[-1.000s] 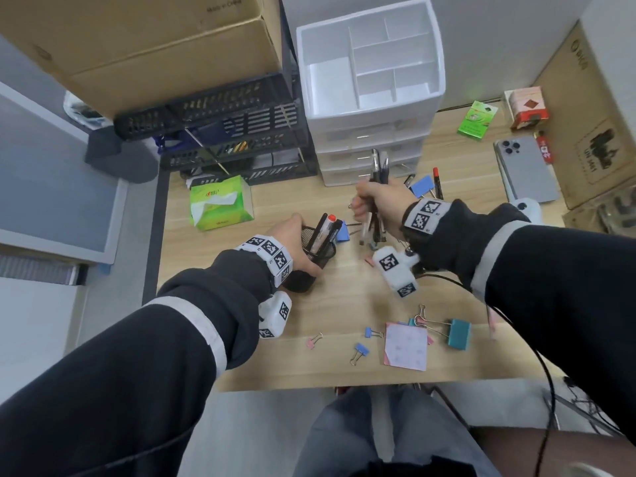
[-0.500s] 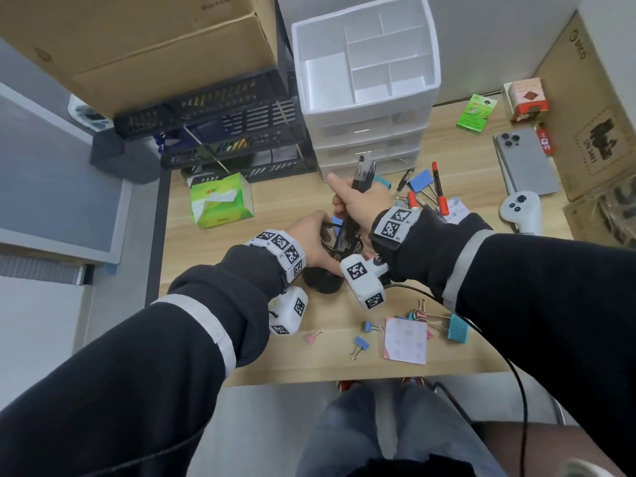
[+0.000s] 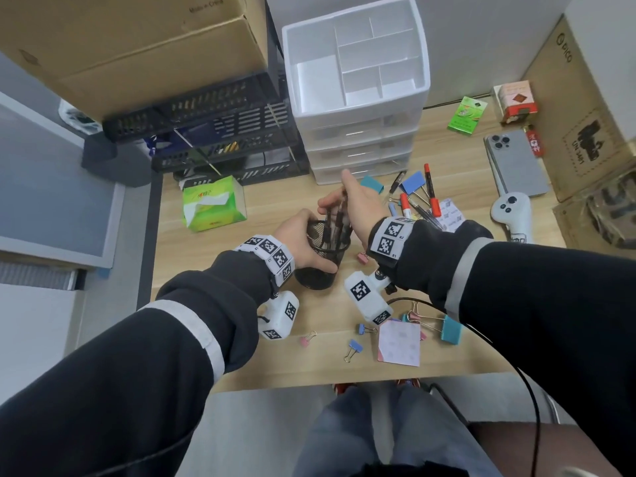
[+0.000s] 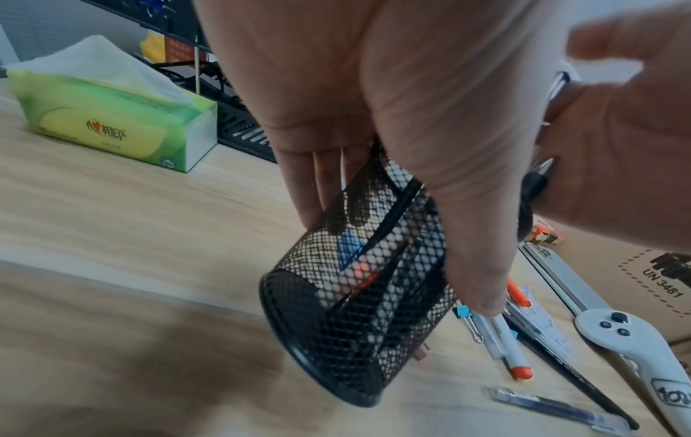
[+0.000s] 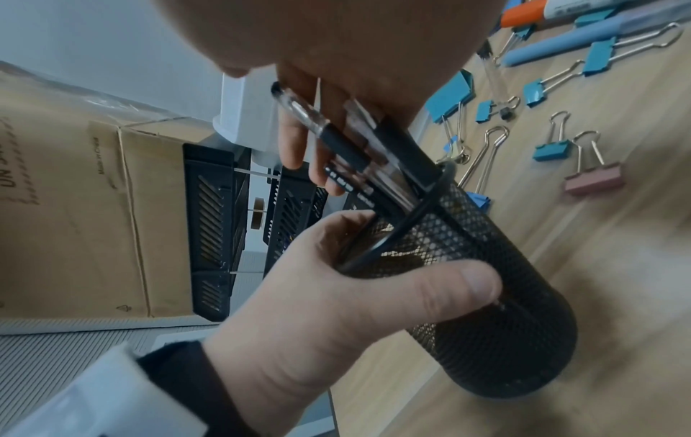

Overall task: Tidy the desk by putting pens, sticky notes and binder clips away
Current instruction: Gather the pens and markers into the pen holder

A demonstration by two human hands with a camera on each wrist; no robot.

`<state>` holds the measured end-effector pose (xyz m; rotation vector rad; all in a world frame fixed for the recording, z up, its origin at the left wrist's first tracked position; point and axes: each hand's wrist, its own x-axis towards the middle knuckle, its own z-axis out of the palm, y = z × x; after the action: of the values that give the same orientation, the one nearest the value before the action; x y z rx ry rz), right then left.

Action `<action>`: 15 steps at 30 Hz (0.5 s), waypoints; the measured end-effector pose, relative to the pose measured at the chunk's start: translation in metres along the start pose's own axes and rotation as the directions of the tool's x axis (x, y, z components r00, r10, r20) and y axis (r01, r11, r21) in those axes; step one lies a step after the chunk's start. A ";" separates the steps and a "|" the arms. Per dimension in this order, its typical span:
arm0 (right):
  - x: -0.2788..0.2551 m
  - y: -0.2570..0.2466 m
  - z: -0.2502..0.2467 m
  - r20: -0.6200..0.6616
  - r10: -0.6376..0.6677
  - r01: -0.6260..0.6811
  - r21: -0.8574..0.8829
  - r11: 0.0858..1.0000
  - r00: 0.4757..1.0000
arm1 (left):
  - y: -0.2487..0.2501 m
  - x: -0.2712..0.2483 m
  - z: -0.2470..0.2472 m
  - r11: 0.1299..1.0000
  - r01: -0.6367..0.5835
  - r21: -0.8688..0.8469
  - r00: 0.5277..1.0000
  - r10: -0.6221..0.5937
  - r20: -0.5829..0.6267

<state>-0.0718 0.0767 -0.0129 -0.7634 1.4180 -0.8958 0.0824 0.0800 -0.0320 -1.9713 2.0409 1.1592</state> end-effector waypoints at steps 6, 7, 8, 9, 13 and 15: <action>-0.009 0.003 0.000 -0.012 -0.105 0.105 -0.011 0.994 0.994 | -0.001 0.003 -0.002 1.000 -0.015 0.008 1.000 0.015 -0.023; -0.009 0.006 -0.001 -0.001 -0.145 0.145 -0.063 0.987 0.989 | -0.001 0.003 -0.002 1.000 -0.020 0.013 0.999 0.021 -0.028; -0.009 0.007 -0.002 0.023 -0.187 0.189 -0.131 0.973 0.982 | -0.001 0.003 -0.003 0.999 -0.026 0.018 0.999 0.027 -0.032; -0.010 0.007 -0.004 0.056 -0.228 0.234 -0.201 0.951 0.972 | -0.001 0.003 -0.003 0.999 -0.032 0.022 0.999 0.032 -0.038; -0.011 0.007 -0.020 0.102 -0.291 0.308 -0.280 0.909 0.951 | -0.004 0.004 -0.005 0.998 -0.053 0.046 0.997 0.055 -0.049; -0.004 0.003 -0.032 0.064 -0.299 0.305 -0.273 0.912 0.952 | -0.006 0.005 -0.005 0.998 -0.048 0.045 0.997 0.051 -0.053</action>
<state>-0.1032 0.0844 -0.0144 -1.2303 1.4483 -0.9268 0.0893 0.0738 -0.0333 -1.9637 2.1337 1.0718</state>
